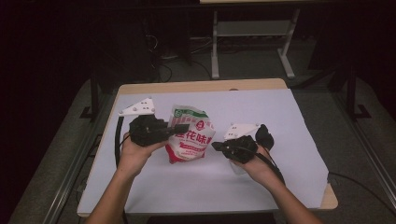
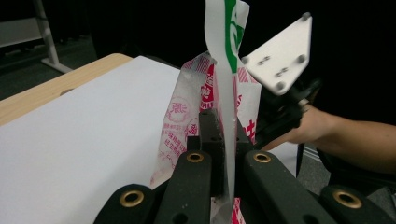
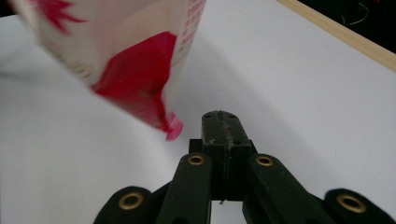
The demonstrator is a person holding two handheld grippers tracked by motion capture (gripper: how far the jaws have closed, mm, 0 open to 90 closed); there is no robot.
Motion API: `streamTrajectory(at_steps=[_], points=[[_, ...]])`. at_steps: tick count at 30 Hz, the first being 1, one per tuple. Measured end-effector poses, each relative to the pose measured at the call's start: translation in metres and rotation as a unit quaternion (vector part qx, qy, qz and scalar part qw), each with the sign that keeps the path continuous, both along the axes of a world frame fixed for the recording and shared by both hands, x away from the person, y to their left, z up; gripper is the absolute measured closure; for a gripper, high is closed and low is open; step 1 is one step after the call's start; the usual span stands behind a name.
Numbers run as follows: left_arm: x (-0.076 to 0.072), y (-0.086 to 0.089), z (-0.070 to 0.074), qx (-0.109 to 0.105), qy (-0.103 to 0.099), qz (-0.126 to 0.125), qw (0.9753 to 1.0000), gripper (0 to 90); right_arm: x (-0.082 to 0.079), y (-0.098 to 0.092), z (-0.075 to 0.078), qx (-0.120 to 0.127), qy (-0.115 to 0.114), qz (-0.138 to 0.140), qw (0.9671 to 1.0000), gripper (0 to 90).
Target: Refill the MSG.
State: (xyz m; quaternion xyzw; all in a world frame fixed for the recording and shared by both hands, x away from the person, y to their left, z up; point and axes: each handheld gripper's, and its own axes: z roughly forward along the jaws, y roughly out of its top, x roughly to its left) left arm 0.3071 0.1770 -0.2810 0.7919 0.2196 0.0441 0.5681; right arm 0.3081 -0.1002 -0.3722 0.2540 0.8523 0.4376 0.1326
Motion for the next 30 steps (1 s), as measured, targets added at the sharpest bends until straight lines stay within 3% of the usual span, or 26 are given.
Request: streamTrajectory(at_steps=[6, 16, 25, 28, 30], points=[[-0.001, -0.006, 0.003, -0.011, 0.001, -0.004, 0.9999, 90.0, 0.002, 0.011, -0.004, 0.012, -0.005, 0.000, 0.9999, 90.0], [0.000, -0.017, 0.011, -0.020, -0.016, 0.002, 0.9997, 90.0, -0.007, 0.017, -0.007, 0.035, -0.019, 0.014, 0.9991, 90.0], [0.005, -0.032, 0.018, -0.018, -0.026, 0.002, 0.9995, 90.0, -0.020, 0.022, -0.009, 0.043, -0.033, 0.020, 0.9983, 90.0], [0.006, -0.037, 0.019, -0.019, -0.027, 0.003, 0.9995, 90.0, -0.024, 0.023, -0.011, 0.038, -0.052, 0.019, 0.9977, 90.0], [0.007, -0.042, 0.018, -0.021, -0.027, 0.002, 0.9994, 90.0, -0.026, 0.024, -0.012, 0.039, -0.052, 0.023, 0.9976, 90.0]])
